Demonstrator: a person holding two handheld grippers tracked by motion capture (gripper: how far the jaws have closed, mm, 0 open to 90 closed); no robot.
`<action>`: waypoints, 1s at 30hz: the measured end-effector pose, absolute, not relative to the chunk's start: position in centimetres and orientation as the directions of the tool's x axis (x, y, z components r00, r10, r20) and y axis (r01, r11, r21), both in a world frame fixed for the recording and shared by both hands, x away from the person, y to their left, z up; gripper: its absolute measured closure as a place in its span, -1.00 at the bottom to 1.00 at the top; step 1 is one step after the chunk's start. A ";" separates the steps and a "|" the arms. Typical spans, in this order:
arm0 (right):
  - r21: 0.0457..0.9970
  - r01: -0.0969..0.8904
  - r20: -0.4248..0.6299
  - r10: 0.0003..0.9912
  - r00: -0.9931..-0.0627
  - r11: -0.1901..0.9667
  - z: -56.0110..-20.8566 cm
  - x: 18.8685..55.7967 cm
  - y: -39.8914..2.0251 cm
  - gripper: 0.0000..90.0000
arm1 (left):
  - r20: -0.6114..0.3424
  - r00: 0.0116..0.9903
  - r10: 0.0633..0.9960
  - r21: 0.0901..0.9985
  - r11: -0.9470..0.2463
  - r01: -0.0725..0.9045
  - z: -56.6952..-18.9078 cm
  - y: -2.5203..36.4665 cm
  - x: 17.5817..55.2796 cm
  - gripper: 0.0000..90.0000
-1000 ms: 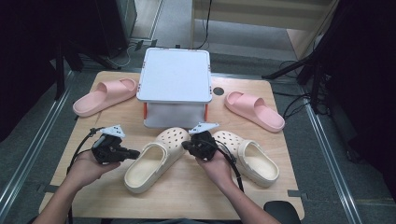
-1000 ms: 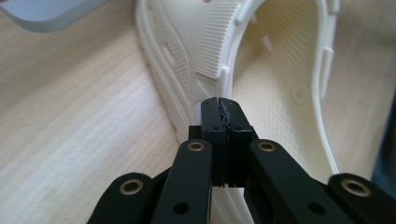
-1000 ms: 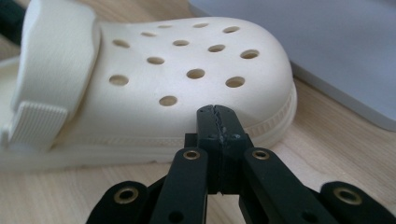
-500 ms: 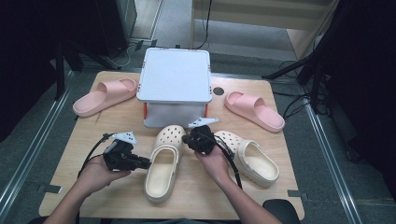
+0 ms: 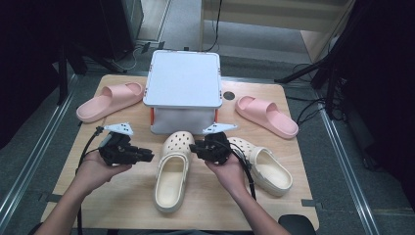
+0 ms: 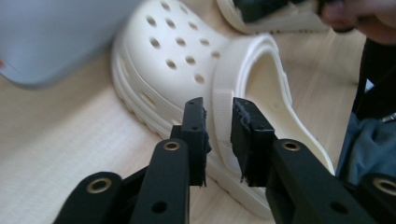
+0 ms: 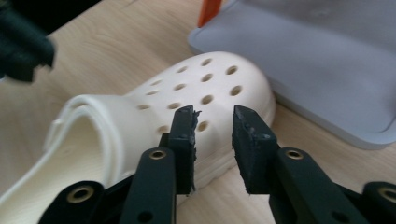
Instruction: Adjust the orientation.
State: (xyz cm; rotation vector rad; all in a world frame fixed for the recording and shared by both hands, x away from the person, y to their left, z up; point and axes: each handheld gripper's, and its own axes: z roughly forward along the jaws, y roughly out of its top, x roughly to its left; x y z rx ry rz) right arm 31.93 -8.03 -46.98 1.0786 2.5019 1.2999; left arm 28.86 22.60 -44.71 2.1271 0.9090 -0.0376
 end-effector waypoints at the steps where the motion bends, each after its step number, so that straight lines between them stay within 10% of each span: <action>1: 0.755 0.537 0.205 0.643 -0.738 0.376 -47.0 31.9 -8.0 0.52 | -0.310 0.741 0.596 0.670 -0.416 0.615 -44.4 22.7 29.0 0.69; 30: 0.718 0.590 0.253 0.652 -0.715 0.369 -47.5 25.4 -6.7 0.05 | -0.237 0.695 0.679 0.719 -0.359 0.595 -37.1 24.0 37.8 0.97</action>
